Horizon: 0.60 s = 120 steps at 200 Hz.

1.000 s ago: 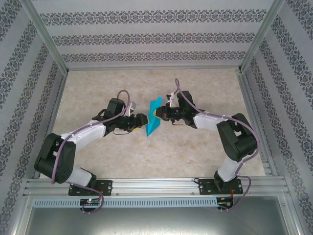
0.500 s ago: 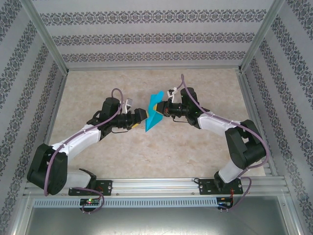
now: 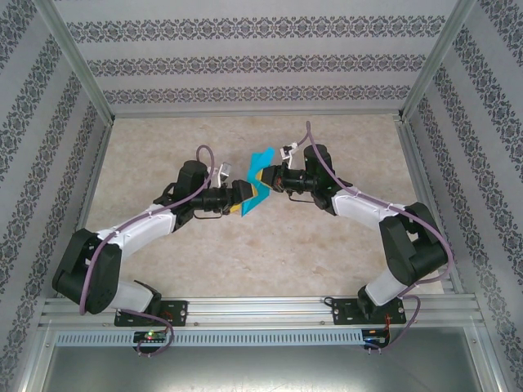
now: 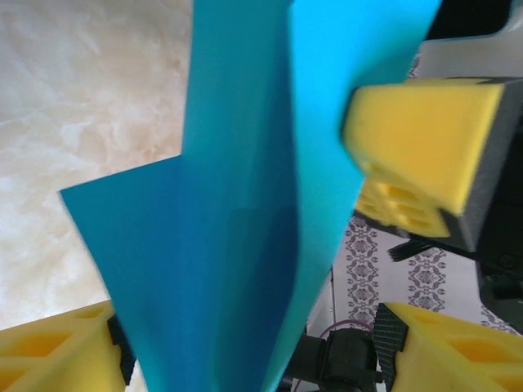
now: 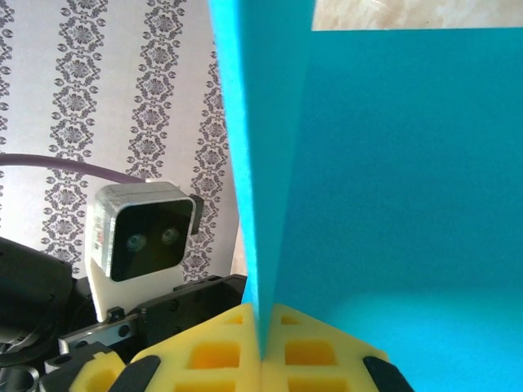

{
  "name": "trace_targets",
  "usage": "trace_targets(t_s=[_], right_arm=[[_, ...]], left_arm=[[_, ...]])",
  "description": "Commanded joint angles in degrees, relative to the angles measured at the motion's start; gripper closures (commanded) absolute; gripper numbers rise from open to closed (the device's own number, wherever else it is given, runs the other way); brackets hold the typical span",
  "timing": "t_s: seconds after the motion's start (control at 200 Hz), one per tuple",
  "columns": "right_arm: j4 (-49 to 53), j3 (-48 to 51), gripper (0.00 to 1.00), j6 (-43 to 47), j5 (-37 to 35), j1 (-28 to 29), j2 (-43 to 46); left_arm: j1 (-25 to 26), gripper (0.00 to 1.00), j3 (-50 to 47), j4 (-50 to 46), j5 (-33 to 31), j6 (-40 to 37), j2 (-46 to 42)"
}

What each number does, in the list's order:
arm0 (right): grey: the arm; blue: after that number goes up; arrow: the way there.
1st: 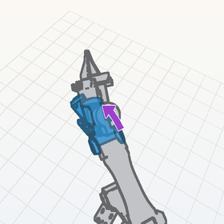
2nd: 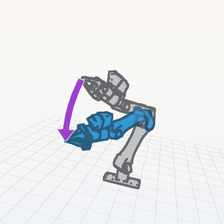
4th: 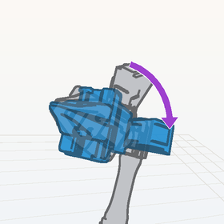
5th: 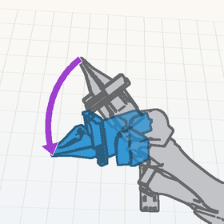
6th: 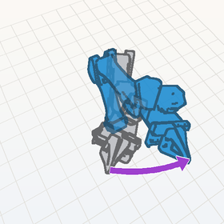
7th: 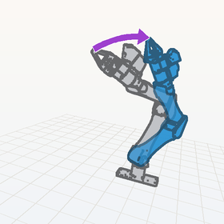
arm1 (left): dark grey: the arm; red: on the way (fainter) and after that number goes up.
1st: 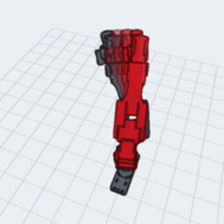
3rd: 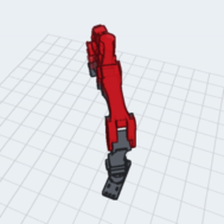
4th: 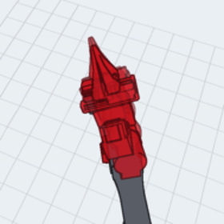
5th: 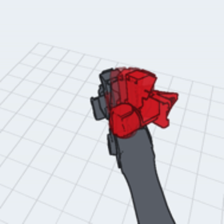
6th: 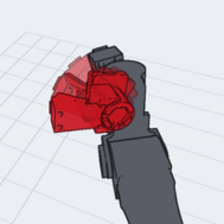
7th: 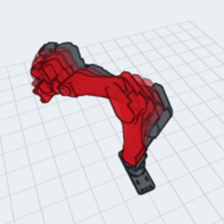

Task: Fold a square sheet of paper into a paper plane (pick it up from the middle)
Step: Turn over the paper at the center of the table.

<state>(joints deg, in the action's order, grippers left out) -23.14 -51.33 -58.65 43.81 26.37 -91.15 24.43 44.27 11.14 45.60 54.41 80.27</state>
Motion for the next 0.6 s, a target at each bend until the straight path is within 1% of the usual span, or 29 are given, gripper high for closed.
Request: trace_targets(t_s=[0.0,0.15,0.325,0.595], right_arm=[[-2.1,1.0,0.99,-0.3,0.1,-0.4,1.7],[-2.5,1.2,0.98,-0.4,0.2,-0.5,1.2],[-3.6,1.4,0.97,-1.0,0.5,-0.5,0.8],[-3.9,2.4,0.96,-0.9,0.7,-1.1,1.3]], left_arm=[[0.5,0.28,3.1,1.8,1.8,-0.7,-0.1],[0.6,0.42,3.5,0.8,2.6,-1.2,0.5],[0.6,0.52,4.7,-1.9,3.1,-2.9,1.5],[0.5,0.59,5.7,-5.0,2.3,-4.8,1.4]])
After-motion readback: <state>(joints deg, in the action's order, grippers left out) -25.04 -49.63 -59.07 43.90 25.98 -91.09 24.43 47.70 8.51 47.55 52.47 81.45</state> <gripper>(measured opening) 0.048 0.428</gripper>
